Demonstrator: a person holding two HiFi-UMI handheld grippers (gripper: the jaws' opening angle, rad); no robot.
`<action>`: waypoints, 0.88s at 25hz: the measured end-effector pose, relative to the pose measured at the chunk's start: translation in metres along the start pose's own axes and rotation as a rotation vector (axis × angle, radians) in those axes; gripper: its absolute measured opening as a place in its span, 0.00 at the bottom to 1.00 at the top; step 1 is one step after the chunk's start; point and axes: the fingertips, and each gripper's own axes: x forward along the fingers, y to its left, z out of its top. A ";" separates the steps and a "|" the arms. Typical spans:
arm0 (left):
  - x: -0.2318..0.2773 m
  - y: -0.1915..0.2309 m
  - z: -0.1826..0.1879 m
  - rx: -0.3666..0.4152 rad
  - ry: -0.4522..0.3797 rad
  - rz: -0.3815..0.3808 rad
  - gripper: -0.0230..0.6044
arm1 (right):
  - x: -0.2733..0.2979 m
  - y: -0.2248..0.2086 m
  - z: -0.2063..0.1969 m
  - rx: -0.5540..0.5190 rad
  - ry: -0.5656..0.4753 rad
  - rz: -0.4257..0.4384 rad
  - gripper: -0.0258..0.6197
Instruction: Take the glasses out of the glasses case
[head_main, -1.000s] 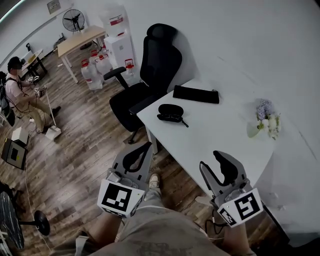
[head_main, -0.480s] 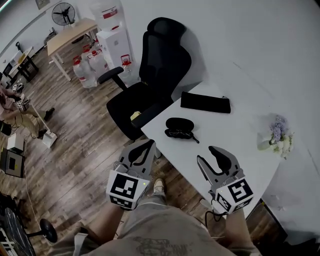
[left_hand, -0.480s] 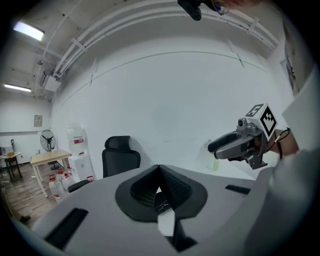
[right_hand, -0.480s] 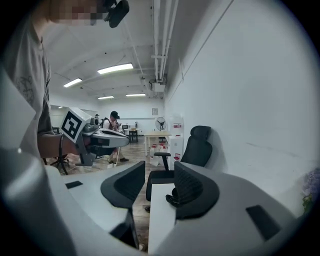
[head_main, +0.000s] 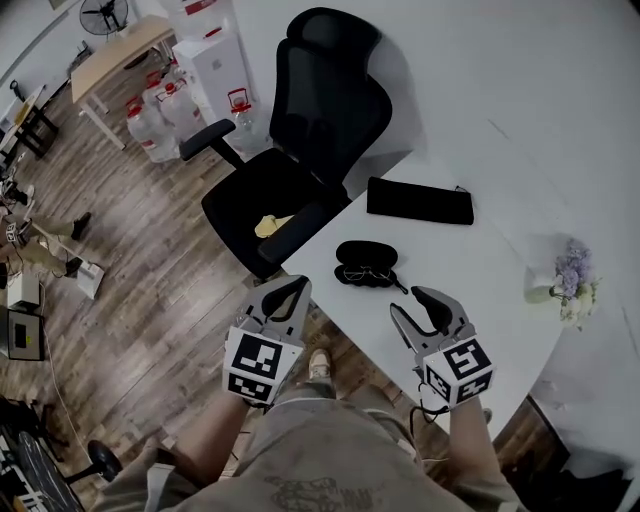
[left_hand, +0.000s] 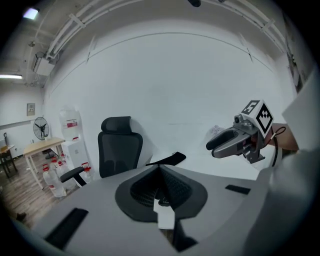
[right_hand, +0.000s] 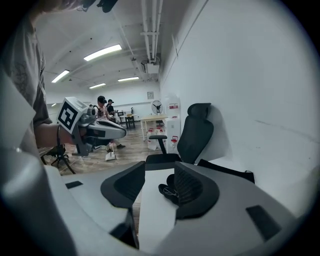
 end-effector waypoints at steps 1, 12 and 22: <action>0.005 0.001 -0.003 -0.009 0.009 -0.006 0.06 | 0.006 -0.003 -0.005 -0.002 0.020 0.002 0.35; 0.054 0.000 -0.044 -0.128 0.123 -0.029 0.06 | 0.082 -0.032 -0.054 -0.143 0.213 0.109 0.35; 0.092 -0.001 -0.073 -0.170 0.206 -0.017 0.06 | 0.151 -0.050 -0.103 -0.168 0.327 0.255 0.33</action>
